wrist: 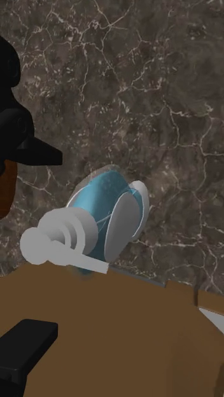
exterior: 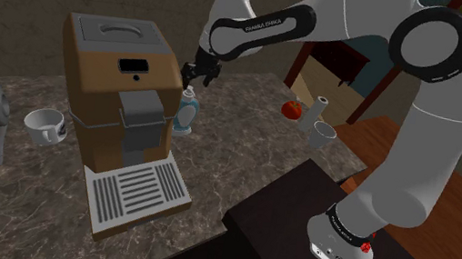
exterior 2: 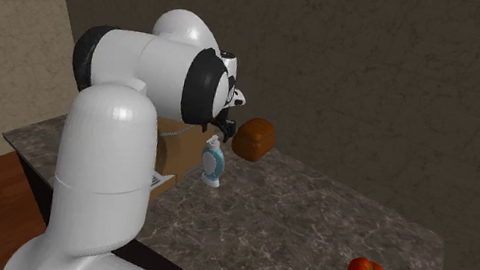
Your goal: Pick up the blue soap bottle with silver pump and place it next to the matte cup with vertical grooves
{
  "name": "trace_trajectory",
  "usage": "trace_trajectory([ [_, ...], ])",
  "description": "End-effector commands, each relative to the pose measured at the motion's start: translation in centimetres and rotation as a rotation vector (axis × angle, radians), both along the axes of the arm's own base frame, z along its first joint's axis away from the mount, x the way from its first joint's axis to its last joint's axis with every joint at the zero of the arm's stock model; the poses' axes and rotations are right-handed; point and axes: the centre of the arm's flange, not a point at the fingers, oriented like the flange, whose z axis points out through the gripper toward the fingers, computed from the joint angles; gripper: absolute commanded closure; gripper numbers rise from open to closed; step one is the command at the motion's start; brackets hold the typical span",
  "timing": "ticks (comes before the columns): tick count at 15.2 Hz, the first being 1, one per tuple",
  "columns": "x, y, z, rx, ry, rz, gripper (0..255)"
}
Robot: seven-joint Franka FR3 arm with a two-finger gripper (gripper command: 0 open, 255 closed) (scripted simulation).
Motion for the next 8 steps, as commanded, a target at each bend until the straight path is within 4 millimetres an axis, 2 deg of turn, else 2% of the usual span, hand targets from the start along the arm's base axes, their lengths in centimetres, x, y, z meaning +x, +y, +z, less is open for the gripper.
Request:
trace_trajectory([
  [1,1.0,0.5,-1.4,-0.002,-0.001,0.0,0],
  [8,1.5,0.7,-4.9,-0.002,-0.001,0.0,0],
])
